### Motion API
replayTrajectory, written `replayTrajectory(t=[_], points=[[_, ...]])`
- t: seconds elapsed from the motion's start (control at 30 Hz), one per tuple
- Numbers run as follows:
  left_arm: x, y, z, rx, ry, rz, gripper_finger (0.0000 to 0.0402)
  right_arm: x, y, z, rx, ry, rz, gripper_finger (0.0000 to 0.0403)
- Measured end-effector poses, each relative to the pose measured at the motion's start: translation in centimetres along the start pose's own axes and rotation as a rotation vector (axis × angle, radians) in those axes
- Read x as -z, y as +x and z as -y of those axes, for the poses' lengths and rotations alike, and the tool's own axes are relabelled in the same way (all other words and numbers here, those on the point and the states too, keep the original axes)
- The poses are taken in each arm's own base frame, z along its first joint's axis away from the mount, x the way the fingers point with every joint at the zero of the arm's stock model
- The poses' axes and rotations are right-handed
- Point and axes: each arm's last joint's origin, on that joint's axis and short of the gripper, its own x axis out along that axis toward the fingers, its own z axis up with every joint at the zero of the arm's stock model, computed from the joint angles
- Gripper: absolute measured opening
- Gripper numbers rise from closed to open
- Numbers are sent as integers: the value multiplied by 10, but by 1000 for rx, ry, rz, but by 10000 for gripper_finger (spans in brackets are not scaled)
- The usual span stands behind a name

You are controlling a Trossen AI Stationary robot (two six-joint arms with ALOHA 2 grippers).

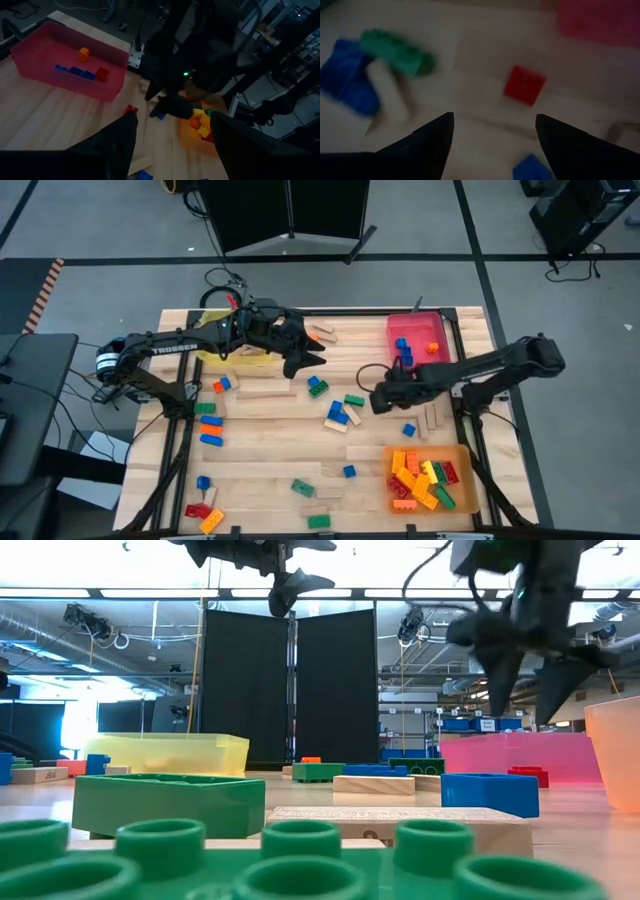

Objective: Sort blocks by size

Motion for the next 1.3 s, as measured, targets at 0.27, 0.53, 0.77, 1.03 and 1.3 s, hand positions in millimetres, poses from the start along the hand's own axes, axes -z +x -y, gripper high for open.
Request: replayTrajectory(t=[0.27,0.53,0.77,1.03,1.3], points=[[1,0,0,-9,18,-6,257,-16,35,-5,152,84,6,315],[3,0,-1,-24,10,-23,257,-17,59,-7,262,108,-2,309],[9,0,-4,-45,-14,-83,257,-14,73,2,290,158,-2,265],[11,-1,-4,-50,2,-100,257,-8,78,6,220,186,53,171],[7,-8,-4,-45,45,-94,257,-3,43,-1,79,179,12,154]])
